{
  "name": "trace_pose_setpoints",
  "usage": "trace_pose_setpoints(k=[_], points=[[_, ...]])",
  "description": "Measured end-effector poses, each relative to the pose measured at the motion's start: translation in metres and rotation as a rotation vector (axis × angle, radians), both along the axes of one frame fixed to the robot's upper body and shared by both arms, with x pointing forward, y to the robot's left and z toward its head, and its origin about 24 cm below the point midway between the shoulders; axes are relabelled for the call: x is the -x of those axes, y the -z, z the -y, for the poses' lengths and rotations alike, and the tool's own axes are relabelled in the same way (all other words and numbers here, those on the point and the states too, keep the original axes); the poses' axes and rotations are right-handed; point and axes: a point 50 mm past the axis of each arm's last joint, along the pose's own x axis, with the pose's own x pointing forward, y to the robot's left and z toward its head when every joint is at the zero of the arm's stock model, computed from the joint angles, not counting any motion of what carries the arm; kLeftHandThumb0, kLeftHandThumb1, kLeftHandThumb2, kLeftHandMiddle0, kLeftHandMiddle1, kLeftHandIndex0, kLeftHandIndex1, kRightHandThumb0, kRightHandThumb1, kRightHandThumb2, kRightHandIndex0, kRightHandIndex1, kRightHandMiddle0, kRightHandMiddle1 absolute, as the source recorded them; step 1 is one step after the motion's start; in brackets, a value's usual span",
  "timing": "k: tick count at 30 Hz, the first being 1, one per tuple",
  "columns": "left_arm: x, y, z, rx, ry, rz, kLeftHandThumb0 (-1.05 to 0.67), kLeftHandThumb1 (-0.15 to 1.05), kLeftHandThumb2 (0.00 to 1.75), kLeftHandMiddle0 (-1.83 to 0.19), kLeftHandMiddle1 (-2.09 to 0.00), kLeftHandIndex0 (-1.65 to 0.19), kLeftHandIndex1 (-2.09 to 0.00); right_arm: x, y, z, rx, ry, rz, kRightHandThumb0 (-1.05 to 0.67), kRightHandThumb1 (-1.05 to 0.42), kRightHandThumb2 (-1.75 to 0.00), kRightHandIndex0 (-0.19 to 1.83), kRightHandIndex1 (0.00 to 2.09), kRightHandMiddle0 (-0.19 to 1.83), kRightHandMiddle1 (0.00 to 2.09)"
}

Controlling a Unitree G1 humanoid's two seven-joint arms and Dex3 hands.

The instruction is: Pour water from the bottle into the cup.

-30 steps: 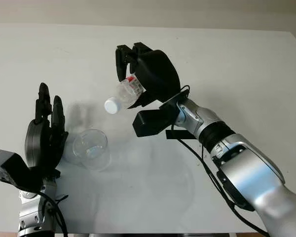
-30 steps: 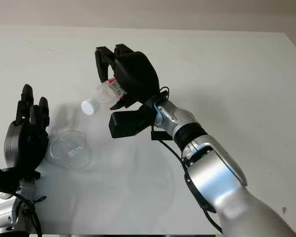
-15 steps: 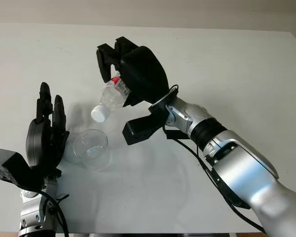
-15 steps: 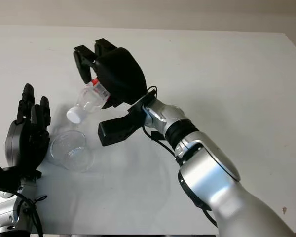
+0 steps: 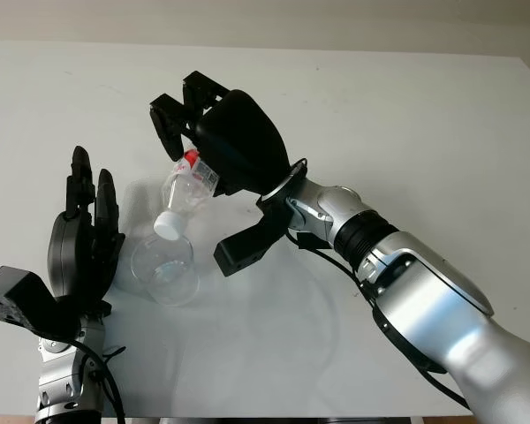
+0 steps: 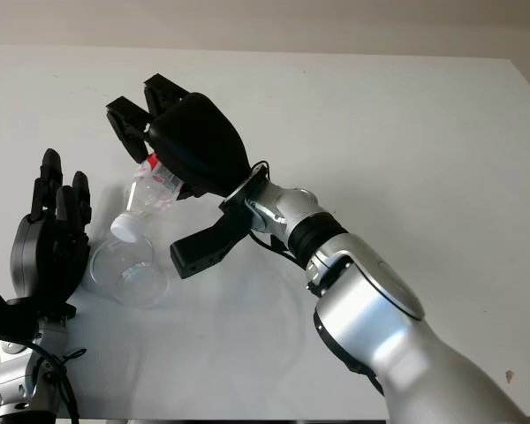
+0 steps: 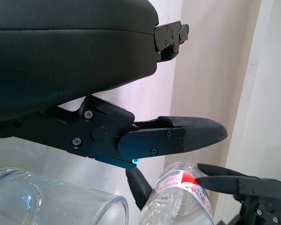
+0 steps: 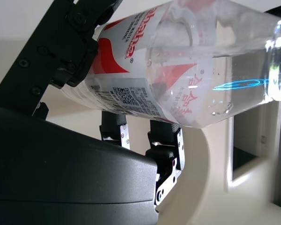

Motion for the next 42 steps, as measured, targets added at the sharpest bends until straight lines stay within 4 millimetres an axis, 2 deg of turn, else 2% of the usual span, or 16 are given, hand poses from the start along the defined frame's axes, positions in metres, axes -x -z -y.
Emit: trace_pose_setpoints(k=[13, 16, 20, 22, 25, 28, 31, 36, 39, 42], points=[[0.000, 0.000, 0.000, -0.001, 0.003, 0.001, -0.73, 1.05, 0.48, 0.15, -0.05, 0.19, -0.05, 0.003, 0.001, 0.003, 0.034, -0.024, 0.184, -0.48, -1.05, -0.18, 1.28, 2.09, 0.83, 2.09], [0.000, 0.000, 0.000, -0.001, 0.004, 0.001, -0.73, 1.05, 0.48, 0.16, -0.05, 0.19, -0.05, 0.003, 0.000, 0.003, 0.039, -0.028, 0.212, -0.47, -1.05, -0.15, 1.26, 2.09, 0.72, 2.09], [0.000, 0.000, 0.000, -0.003, 0.005, 0.001, -0.73, 1.05, 0.48, 0.15, -0.05, 0.18, -0.05, 0.004, -0.002, 0.002, 0.039, -0.034, 0.248, -0.48, -1.05, -0.12, 1.26, 2.09, 0.72, 2.09], [0.000, 0.000, 0.000, -0.003, 0.005, 0.001, -0.73, 1.05, 0.48, 0.16, -0.05, 0.19, -0.05, 0.004, -0.003, 0.002, 0.036, -0.036, 0.253, -0.49, -1.05, -0.13, 1.25, 2.09, 0.66, 2.09], [-0.001, 0.000, 0.000, -0.002, 0.004, 0.001, -0.73, 1.05, 0.48, 0.15, -0.06, 0.18, -0.06, 0.004, -0.003, 0.002, 0.028, -0.038, 0.241, -0.49, -1.05, -0.15, 1.26, 2.09, 0.77, 2.09], [-0.002, 0.000, 0.000, -0.001, 0.004, 0.001, -0.72, 1.05, 0.47, 0.15, -0.06, 0.18, -0.06, 0.002, -0.007, 0.002, -0.014, -0.034, 0.150, -0.46, -1.05, -0.20, 1.24, 2.09, 0.90, 2.09], [-0.002, 0.000, 0.000, 0.000, 0.007, 0.002, -0.72, 1.05, 0.47, 0.15, -0.05, 0.18, -0.05, -0.002, -0.014, 0.001, -0.112, -0.019, -0.008, -0.47, -1.05, -0.30, 1.24, 2.09, 0.95, 2.09], [-0.003, -0.001, 0.000, -0.002, 0.009, 0.004, -0.73, 1.05, 0.48, 0.15, -0.05, 0.19, -0.05, -0.011, -0.010, 0.008, -0.243, 0.012, -0.337, -0.44, -1.05, -0.34, 1.28, 2.09, 0.93, 2.09], [-0.003, 0.000, 0.000, -0.003, 0.008, 0.003, -0.73, 1.05, 0.48, 0.15, -0.05, 0.18, -0.05, -0.019, -0.005, 0.019, -0.347, -0.001, -0.587, -0.40, -1.05, -0.35, 1.23, 2.09, 0.85, 2.09], [-0.003, 0.000, 0.000, -0.004, 0.008, 0.003, -0.73, 1.05, 0.48, 0.15, -0.05, 0.18, -0.05, -0.026, -0.002, 0.032, -0.449, -0.027, -0.765, -0.37, -1.05, -0.36, 1.17, 2.09, 0.81, 2.09]])
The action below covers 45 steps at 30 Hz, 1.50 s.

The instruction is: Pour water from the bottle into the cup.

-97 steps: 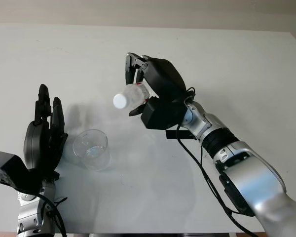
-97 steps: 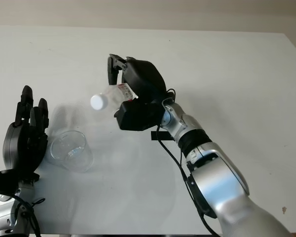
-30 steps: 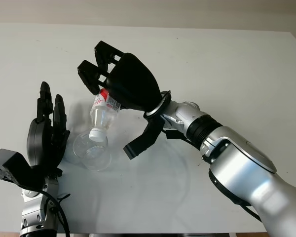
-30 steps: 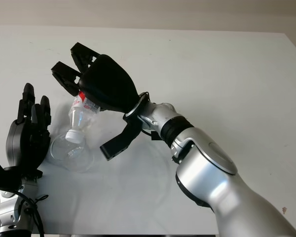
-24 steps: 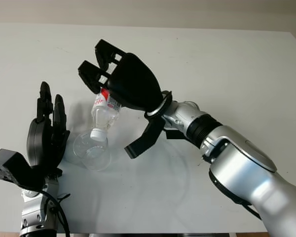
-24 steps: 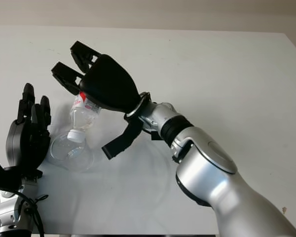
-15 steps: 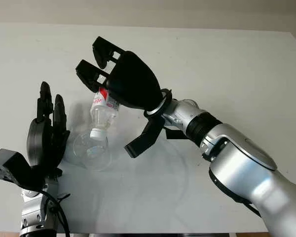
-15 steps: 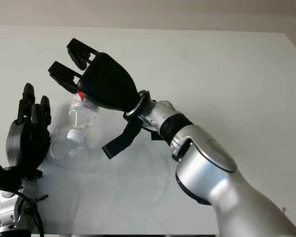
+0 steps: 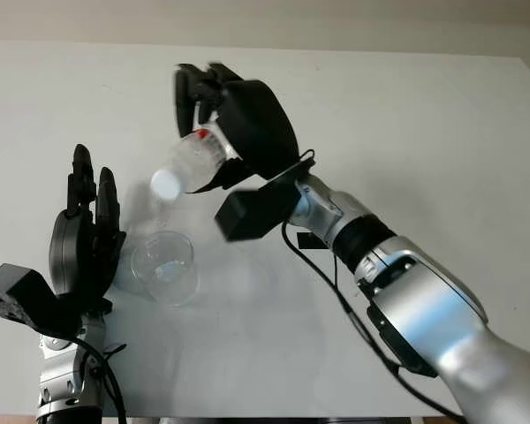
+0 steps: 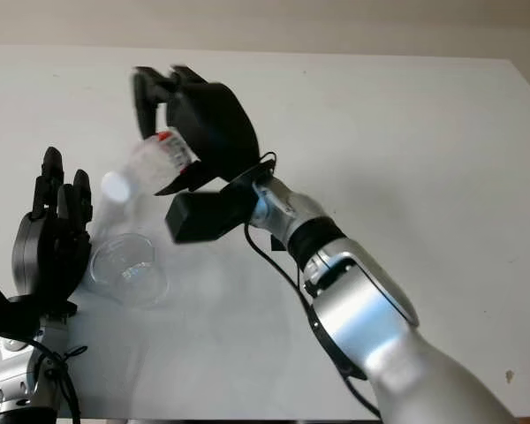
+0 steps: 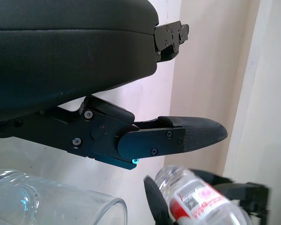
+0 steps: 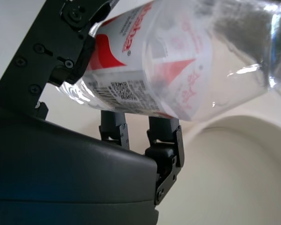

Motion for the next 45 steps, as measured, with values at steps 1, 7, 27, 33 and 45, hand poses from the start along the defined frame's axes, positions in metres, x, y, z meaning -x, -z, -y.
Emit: trace_pose_setpoints(k=[1, 7, 27, 33, 45], points=[[0.000, 0.000, 0.000, 0.000, 0.000, 0.000, -0.74, 1.05, 0.48, 0.15, -0.05, 0.18, -0.05, -0.002, 0.000, 0.004, -0.041, -0.007, -0.055, -0.36, -1.05, -0.36, 1.16, 2.09, 0.80, 2.09], [0.000, 0.000, 0.001, -0.004, 0.001, -0.001, -0.74, 1.05, 0.49, 0.14, -0.06, 0.17, -0.06, -0.012, 0.007, 0.025, -0.175, -0.047, -0.299, -0.37, -1.05, -0.42, 1.20, 2.09, 0.85, 2.09], [-0.002, 0.005, 0.007, -0.011, 0.036, -0.014, -0.75, 1.05, 0.53, 0.17, -0.05, 0.19, -0.03, 0.033, 0.049, 0.134, -0.359, -0.025, -0.786, -0.43, -1.05, -0.41, 1.22, 2.09, 0.96, 2.09], [-0.003, 0.006, 0.007, -0.009, 0.037, -0.018, -0.77, 1.05, 0.54, 0.17, -0.05, 0.19, -0.01, 0.049, 0.051, 0.142, -0.331, -0.001, -0.760, -0.45, -1.05, -0.45, 1.17, 2.09, 0.90, 2.09], [-0.003, 0.006, 0.007, 0.000, 0.044, -0.016, -0.75, 1.05, 0.53, 0.18, -0.05, 0.19, 0.00, 0.054, 0.067, 0.141, -0.309, 0.075, -0.751, -0.45, -1.05, -0.47, 1.20, 2.09, 0.92, 2.09]])
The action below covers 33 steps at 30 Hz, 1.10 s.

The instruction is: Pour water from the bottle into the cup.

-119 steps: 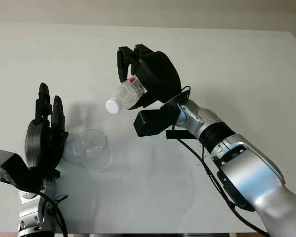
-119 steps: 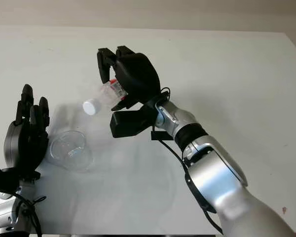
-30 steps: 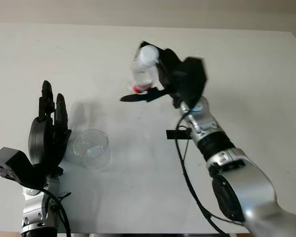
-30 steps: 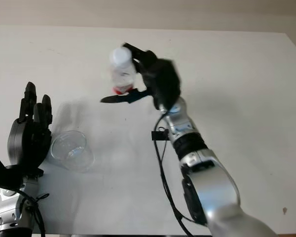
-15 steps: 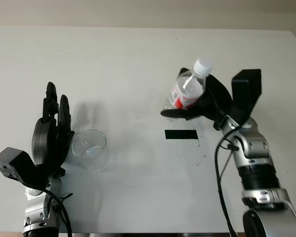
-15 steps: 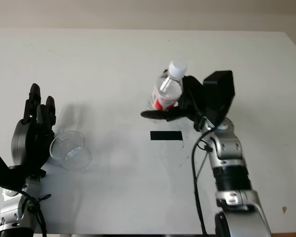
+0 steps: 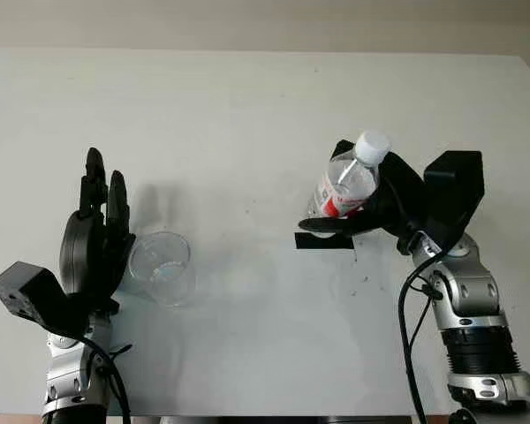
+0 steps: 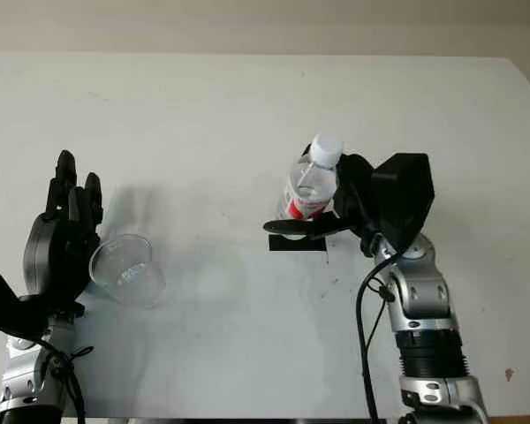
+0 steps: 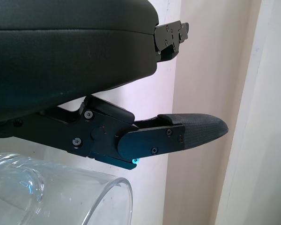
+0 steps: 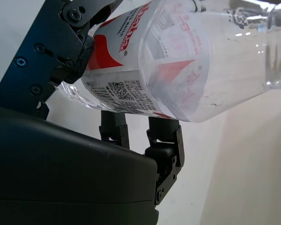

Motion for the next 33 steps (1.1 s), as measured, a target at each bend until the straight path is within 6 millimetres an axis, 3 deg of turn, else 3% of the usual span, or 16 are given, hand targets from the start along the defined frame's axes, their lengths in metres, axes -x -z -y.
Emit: trace_pose_setpoints(k=[25, 29, 33], points=[[0.003, 0.002, -0.002, 0.000, -0.002, -0.004, -0.76, 1.05, 0.53, 0.18, -0.05, 0.19, -0.01, -0.001, 0.013, -0.003, 0.057, 0.018, -0.043, -0.50, -1.05, -0.44, 1.14, 2.09, 0.91, 2.09], [0.003, 0.002, -0.002, 0.000, -0.003, -0.005, -0.76, 1.05, 0.53, 0.17, -0.06, 0.19, -0.02, -0.001, 0.014, -0.005, 0.068, 0.000, -0.049, -0.53, -1.05, -0.40, 1.07, 2.09, 0.84, 2.09], [0.004, 0.002, -0.002, 0.001, -0.008, -0.008, -0.76, 1.05, 0.52, 0.17, -0.06, 0.19, -0.03, 0.000, 0.014, -0.005, 0.069, -0.014, -0.054, -0.56, -1.05, -0.34, 0.95, 2.09, 0.64, 2.09]])
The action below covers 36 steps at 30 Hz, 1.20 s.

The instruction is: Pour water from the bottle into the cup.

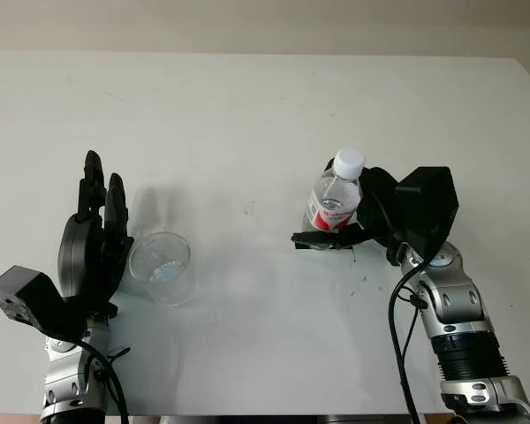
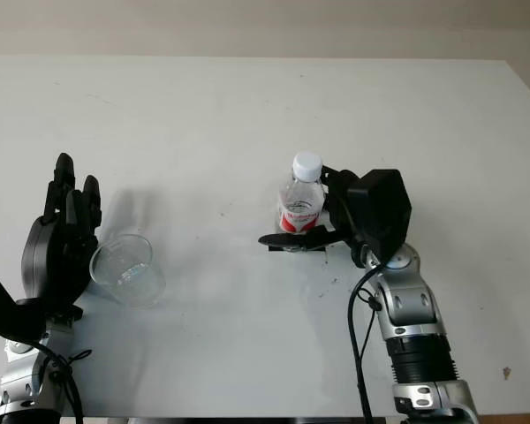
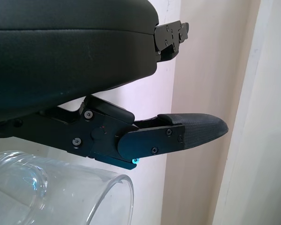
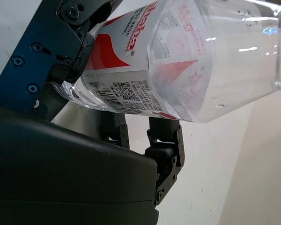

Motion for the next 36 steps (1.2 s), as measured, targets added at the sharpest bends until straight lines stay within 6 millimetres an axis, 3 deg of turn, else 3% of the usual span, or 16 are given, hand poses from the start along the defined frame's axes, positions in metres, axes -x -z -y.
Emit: trace_pose_setpoints(k=[11, 15, 18, 19, 20, 23, 25, 28, 36], points=[[0.001, 0.000, -0.001, 0.001, -0.001, -0.001, -0.76, 1.05, 0.53, 0.16, -0.06, 0.19, -0.03, 0.005, 0.005, 0.003, -0.001, 0.021, 0.035, -0.64, -1.05, -0.17, 0.51, 2.09, 0.22, 2.09], [0.001, 0.000, -0.001, 0.000, -0.002, -0.002, -0.75, 1.05, 0.54, 0.15, -0.06, 0.19, -0.04, 0.006, 0.008, 0.003, -0.031, 0.051, 0.026, -0.66, -1.03, -0.09, 0.05, 2.09, 0.00, 2.04], [0.001, 0.000, -0.001, -0.001, -0.003, -0.002, -0.75, 1.05, 0.54, 0.16, -0.05, 0.19, -0.04, 0.009, 0.011, 0.003, -0.045, 0.060, 0.033, -0.68, -1.00, -0.06, -0.14, 1.80, -0.14, 1.74], [0.001, 0.000, -0.001, -0.001, -0.003, -0.002, -0.75, 1.05, 0.54, 0.16, -0.05, 0.19, -0.04, 0.010, 0.011, 0.004, -0.044, 0.059, 0.039, -0.69, -1.00, -0.05, -0.15, 1.69, -0.15, 1.64], [0.001, 0.000, -0.001, -0.001, -0.003, -0.003, -0.75, 1.05, 0.54, 0.16, -0.05, 0.19, -0.04, 0.011, 0.012, 0.004, -0.038, 0.054, 0.050, -0.71, -1.00, -0.05, -0.15, 1.42, -0.15, 1.39], [0.001, 0.001, -0.002, 0.000, -0.005, -0.004, -0.75, 1.05, 0.54, 0.16, -0.05, 0.19, -0.04, 0.014, 0.014, 0.006, -0.018, 0.030, 0.079, -0.74, -1.00, -0.05, -0.12, 0.92, -0.10, 0.90], [0.001, 0.001, -0.002, 0.000, -0.006, -0.005, -0.75, 1.05, 0.54, 0.16, -0.05, 0.19, -0.04, 0.016, 0.015, 0.008, 0.000, 0.022, 0.098, -0.75, -1.00, -0.05, -0.09, 0.74, -0.05, 0.70], [0.001, 0.001, -0.002, 0.000, -0.003, -0.006, -0.75, 1.05, 0.54, 0.17, -0.05, 0.19, -0.03, 0.017, 0.017, 0.009, 0.006, 0.017, 0.114, -0.76, -0.99, -0.05, -0.11, 0.67, -0.04, 0.61], [0.001, 0.002, -0.002, -0.001, -0.001, -0.008, -0.75, 1.05, 0.54, 0.16, -0.06, 0.19, -0.04, 0.019, 0.020, 0.011, -0.005, 0.017, 0.132, -0.77, -0.97, -0.05, -0.16, 0.77, 0.00, 0.54]])
